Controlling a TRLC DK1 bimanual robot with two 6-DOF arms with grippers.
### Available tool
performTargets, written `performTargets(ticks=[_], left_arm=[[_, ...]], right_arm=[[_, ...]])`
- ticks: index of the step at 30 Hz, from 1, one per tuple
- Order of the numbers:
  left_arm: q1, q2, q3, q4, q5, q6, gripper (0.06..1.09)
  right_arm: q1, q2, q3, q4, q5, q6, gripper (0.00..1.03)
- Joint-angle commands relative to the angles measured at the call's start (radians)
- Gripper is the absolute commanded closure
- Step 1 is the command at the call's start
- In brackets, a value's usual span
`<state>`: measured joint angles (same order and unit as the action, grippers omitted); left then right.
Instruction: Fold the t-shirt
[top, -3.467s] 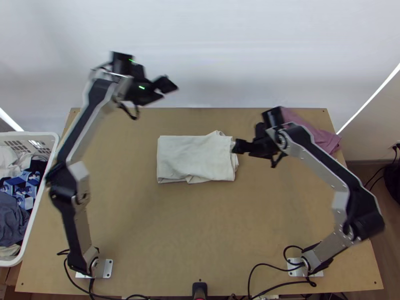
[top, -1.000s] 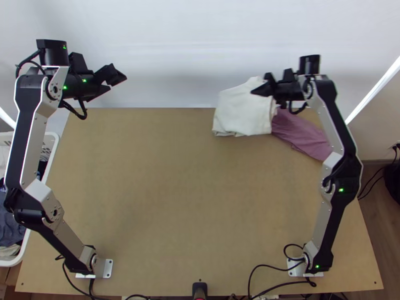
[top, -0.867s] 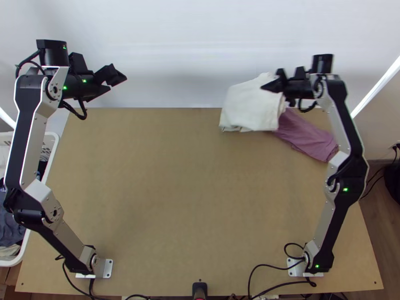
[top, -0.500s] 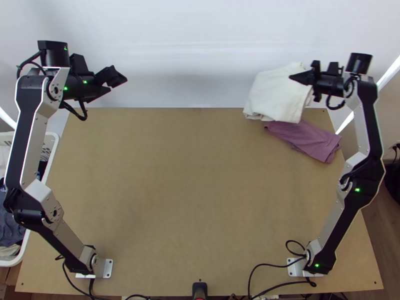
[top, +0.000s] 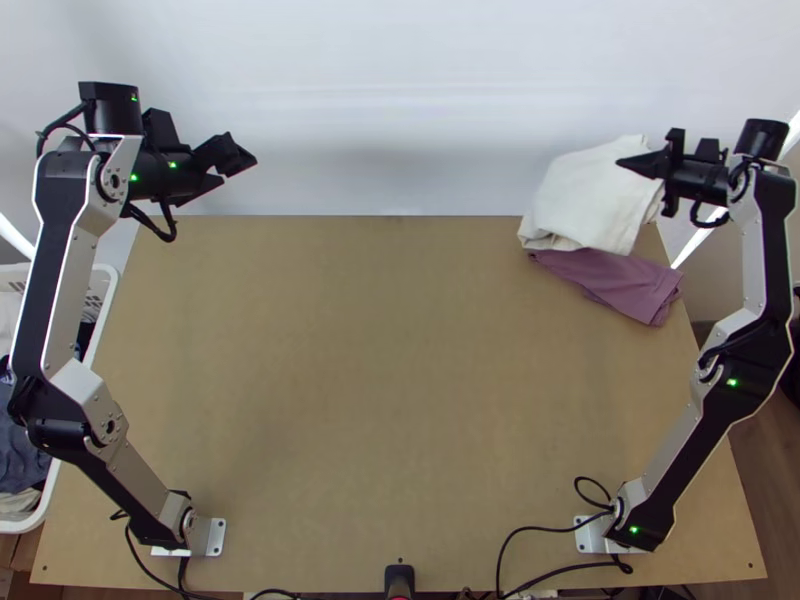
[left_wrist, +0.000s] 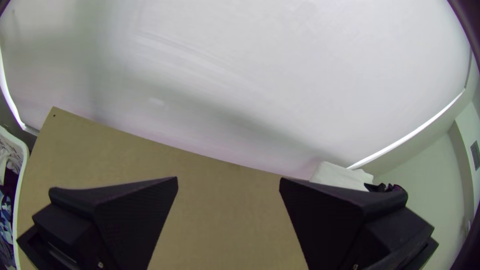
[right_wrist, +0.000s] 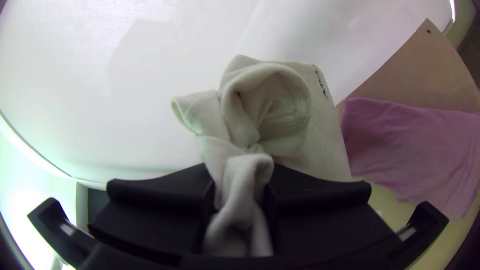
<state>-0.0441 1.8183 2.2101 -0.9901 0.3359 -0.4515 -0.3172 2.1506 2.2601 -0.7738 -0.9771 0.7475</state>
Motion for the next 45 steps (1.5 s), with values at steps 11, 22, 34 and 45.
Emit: performTargets(ticks=[11,22,34,45], left_arm=[[-0.013,-0.034,-0.003,-0.005,0.0,0.008,0.1],[-0.016,-0.036,-0.006,-0.005,0.002,0.01,0.1],[-0.011,-0.05,-0.007,-0.009,0.005,0.017,0.1],[-0.005,-0.066,-0.007,-0.01,0.009,0.016,0.1]], right_arm=[[-0.051,0.031,-0.011,-0.194,0.15,-0.275,1.0],[-0.108,0.031,-0.105,-0.263,0.336,-0.467,0.94],[-0.183,-0.097,-0.309,0.028,0.664,-0.455,0.03],[-0.126,-0.35,-0.474,0.403,0.963,-0.507,0.03]])
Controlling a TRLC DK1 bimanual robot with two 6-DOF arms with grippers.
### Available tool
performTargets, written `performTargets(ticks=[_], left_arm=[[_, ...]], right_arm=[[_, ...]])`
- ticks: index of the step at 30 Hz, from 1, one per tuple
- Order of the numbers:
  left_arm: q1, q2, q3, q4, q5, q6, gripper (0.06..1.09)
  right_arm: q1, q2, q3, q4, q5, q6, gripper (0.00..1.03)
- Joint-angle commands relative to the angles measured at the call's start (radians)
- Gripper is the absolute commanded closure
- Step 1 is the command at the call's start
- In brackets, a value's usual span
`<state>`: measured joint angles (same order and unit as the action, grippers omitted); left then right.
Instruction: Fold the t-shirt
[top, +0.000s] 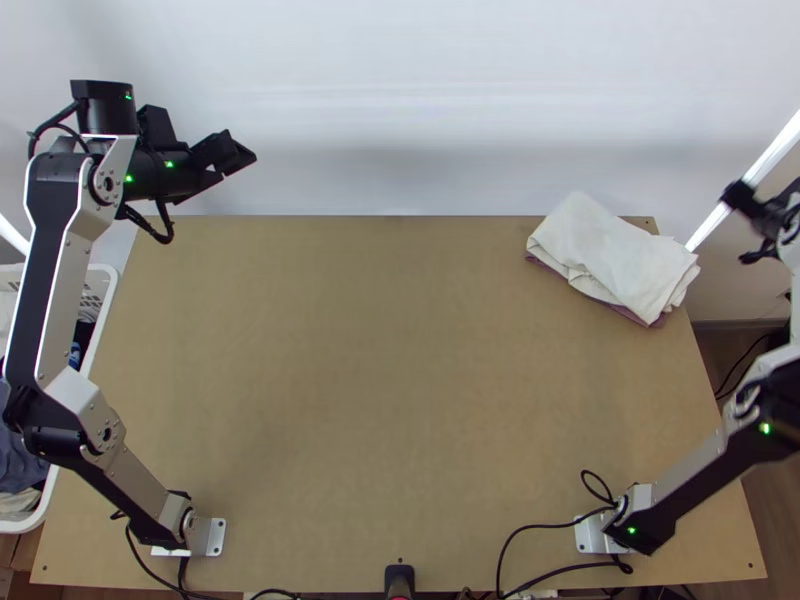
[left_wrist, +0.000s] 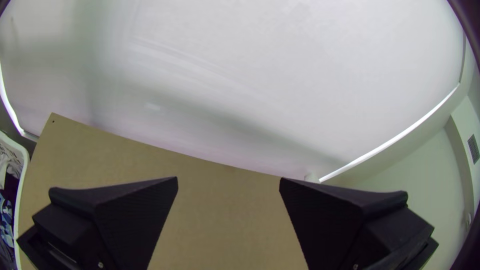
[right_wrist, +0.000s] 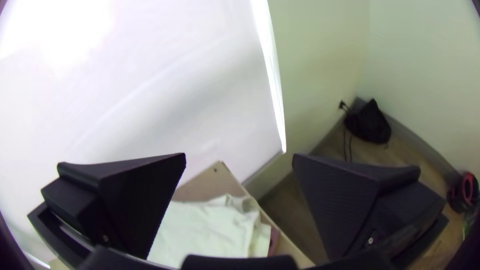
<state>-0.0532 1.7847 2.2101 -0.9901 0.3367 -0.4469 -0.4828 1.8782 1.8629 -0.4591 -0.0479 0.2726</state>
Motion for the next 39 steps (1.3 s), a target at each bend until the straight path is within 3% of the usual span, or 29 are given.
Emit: performTargets(ticks=[1,5,8,14,19,28,36,39], left_arm=[[0.004,-0.034,-0.009,-0.01,0.008,0.011,0.1],[0.012,-0.038,-0.009,-0.01,0.008,0.011,0.1],[0.021,-0.045,-0.006,-0.01,0.007,0.007,0.1],[0.047,-0.085,0.016,-0.007,-0.016,0.005,0.1],[0.075,-0.136,0.03,0.025,-0.091,0.01,0.1],[0.153,-0.249,0.03,0.088,-0.205,0.014,0.1],[0.191,-0.401,-0.07,0.202,-0.357,0.071,0.1],[0.199,-0.512,-0.221,0.317,-0.41,0.096,0.1]], right_arm=[[0.061,-0.094,-0.125,0.16,0.066,-0.055,0.03],[0.138,-0.093,-0.349,0.566,0.168,-0.208,0.04],[0.165,-0.027,-0.45,0.783,0.215,-0.3,0.04],[0.145,0.197,-0.462,0.818,0.264,-0.357,0.04],[0.122,0.303,-0.464,0.786,0.31,-0.371,0.04],[0.151,-0.077,-0.373,0.657,0.313,-0.211,0.04],[0.179,-0.403,-0.366,0.757,0.306,0.02,0.04],[0.184,-0.508,-0.387,0.757,0.232,0.04,0.04]])
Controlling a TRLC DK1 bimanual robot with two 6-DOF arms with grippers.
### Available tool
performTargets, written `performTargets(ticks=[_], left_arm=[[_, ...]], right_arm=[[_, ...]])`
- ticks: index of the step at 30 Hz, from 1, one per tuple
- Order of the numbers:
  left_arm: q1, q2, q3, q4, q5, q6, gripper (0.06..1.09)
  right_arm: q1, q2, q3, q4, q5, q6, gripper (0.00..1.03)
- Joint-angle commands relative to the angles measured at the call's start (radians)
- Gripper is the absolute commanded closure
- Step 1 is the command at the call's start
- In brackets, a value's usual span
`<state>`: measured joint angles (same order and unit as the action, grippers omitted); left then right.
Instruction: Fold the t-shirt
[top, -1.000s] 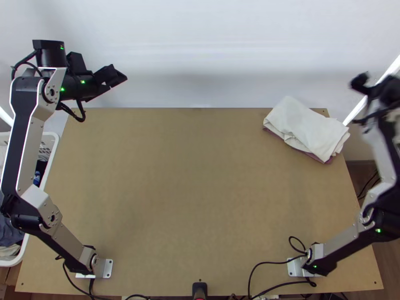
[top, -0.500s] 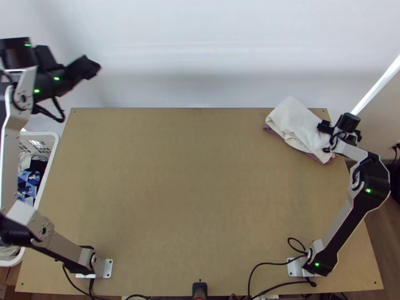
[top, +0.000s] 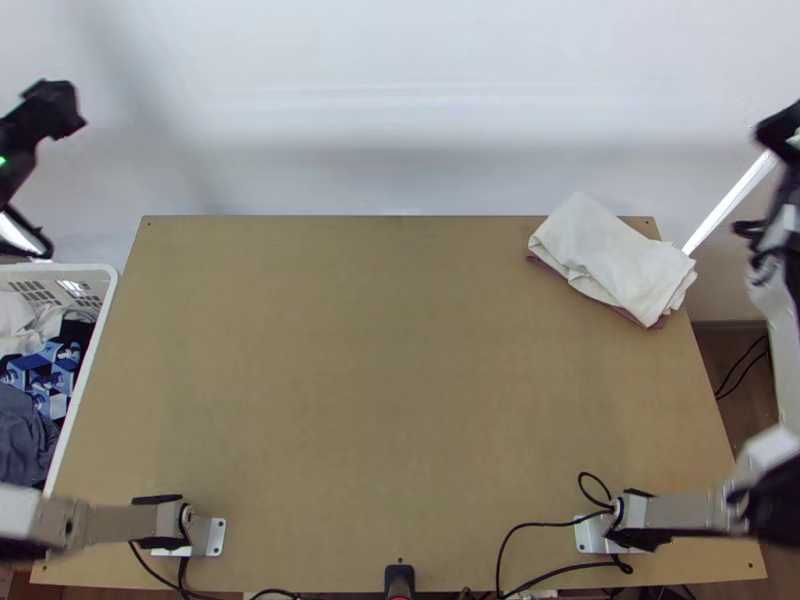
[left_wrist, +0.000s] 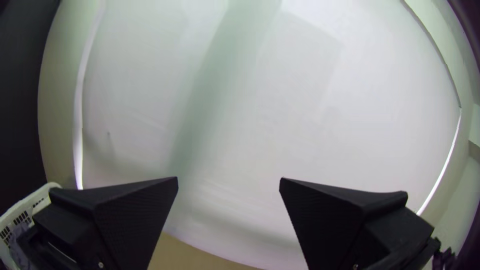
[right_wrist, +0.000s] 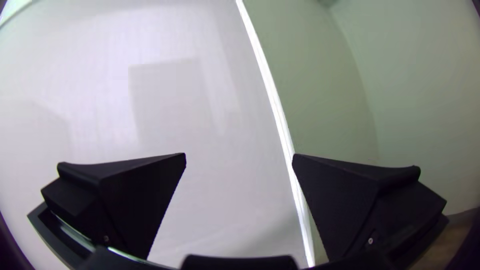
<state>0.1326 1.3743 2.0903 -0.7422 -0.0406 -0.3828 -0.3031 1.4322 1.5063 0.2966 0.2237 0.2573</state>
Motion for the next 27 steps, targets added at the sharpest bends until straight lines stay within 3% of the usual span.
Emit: performTargets(ticks=[1,4,7,12,17,24,27], left_arm=[[0.025,-0.139,-0.165,0.113,-0.036,0.042,0.1],[0.045,-0.259,-0.368,0.259,-0.059,0.078,0.1],[0.047,-0.379,-0.584,0.435,-0.085,0.16,0.1],[0.053,-0.543,-0.906,0.653,-0.102,0.252,0.1],[0.042,-0.719,-1.216,0.899,-0.102,0.331,0.1],[0.035,-0.928,-1.514,0.962,-0.102,0.343,0.1],[0.013,-1.015,-1.619,0.962,-0.107,0.338,0.1]], right_arm=[[0.004,-0.105,-0.049,0.004,-0.073,0.053,0.04],[0.009,-0.227,-0.123,0.039,-0.181,0.036,0.04],[0.038,-0.38,-0.245,0.082,-0.259,-0.059,0.04],[0.144,-0.635,-0.48,0.107,-0.331,-0.151,0.04],[0.24,-0.921,-0.742,0.052,-0.337,-0.176,0.04],[0.308,-1.152,-0.943,-0.165,-0.31,-0.205,0.04],[0.318,-1.241,-1.055,-0.166,-0.311,-0.248,0.04]])
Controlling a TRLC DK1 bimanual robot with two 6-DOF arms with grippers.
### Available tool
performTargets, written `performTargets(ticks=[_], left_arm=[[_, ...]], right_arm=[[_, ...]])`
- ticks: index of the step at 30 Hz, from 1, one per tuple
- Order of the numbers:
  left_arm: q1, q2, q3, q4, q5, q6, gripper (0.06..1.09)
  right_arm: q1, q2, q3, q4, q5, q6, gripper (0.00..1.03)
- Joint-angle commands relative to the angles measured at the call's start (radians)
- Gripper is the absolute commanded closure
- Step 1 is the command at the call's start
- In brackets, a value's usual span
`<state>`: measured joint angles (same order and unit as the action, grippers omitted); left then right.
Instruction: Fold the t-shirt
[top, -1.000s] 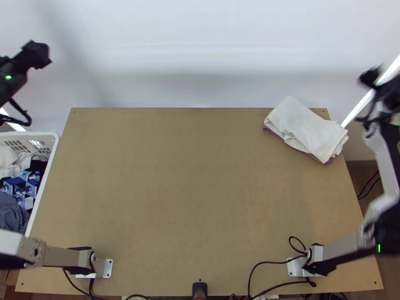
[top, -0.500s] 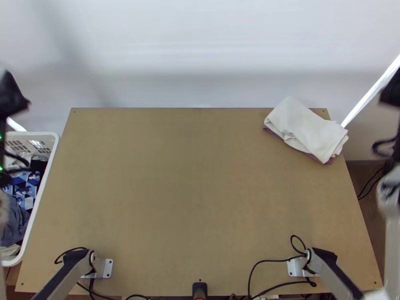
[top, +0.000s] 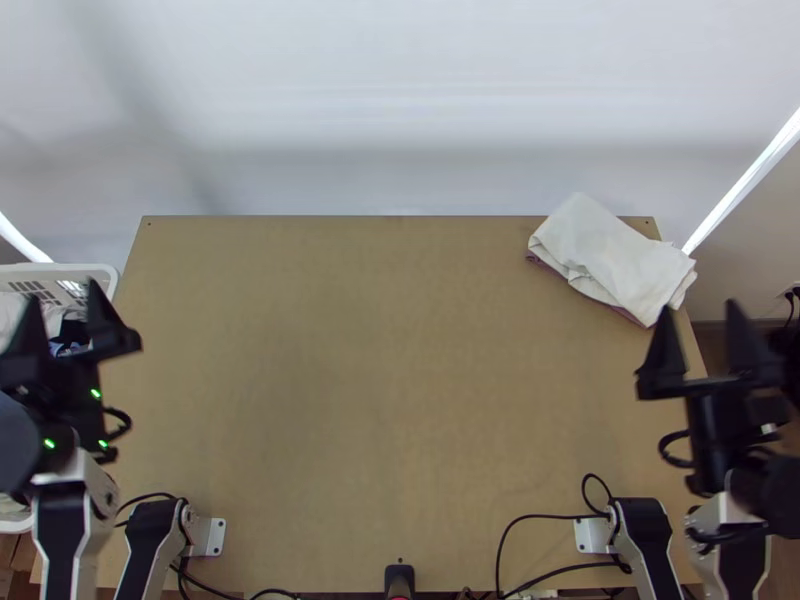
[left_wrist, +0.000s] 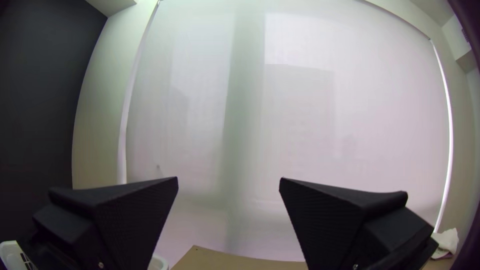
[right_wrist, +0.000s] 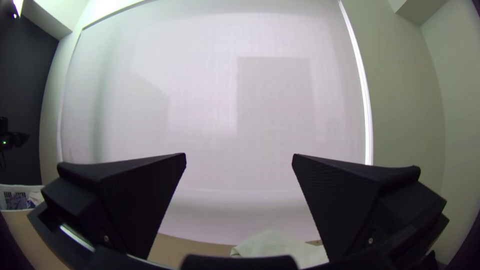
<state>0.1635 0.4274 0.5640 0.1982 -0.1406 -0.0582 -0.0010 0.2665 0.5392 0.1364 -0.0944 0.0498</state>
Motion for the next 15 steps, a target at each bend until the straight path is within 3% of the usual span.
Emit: performTargets(ticks=[1,5,7,12,15], left_arm=[[-0.025,-0.088,-0.124,0.021,-0.014,0.012,0.1],[-0.044,-0.185,-0.256,0.0,-0.045,-0.017,0.1],[-0.058,-0.251,-0.309,-0.029,-0.047,-0.034,0.1],[-0.088,-0.361,-0.429,-0.052,-0.053,-0.029,0.1],[-0.09,-0.427,-0.498,-0.057,-0.054,0.0,0.1]], right_arm=[[0.025,-0.11,-0.137,-0.003,0.007,-0.094,0.04],[0.128,-0.277,-0.314,0.008,0.01,-0.222,0.04],[0.139,-0.273,-0.326,-0.021,0.065,-0.192,0.04],[0.153,-0.274,-0.435,0.046,0.068,-0.191,0.04],[0.151,-0.274,-0.479,0.009,0.073,-0.197,0.04]])
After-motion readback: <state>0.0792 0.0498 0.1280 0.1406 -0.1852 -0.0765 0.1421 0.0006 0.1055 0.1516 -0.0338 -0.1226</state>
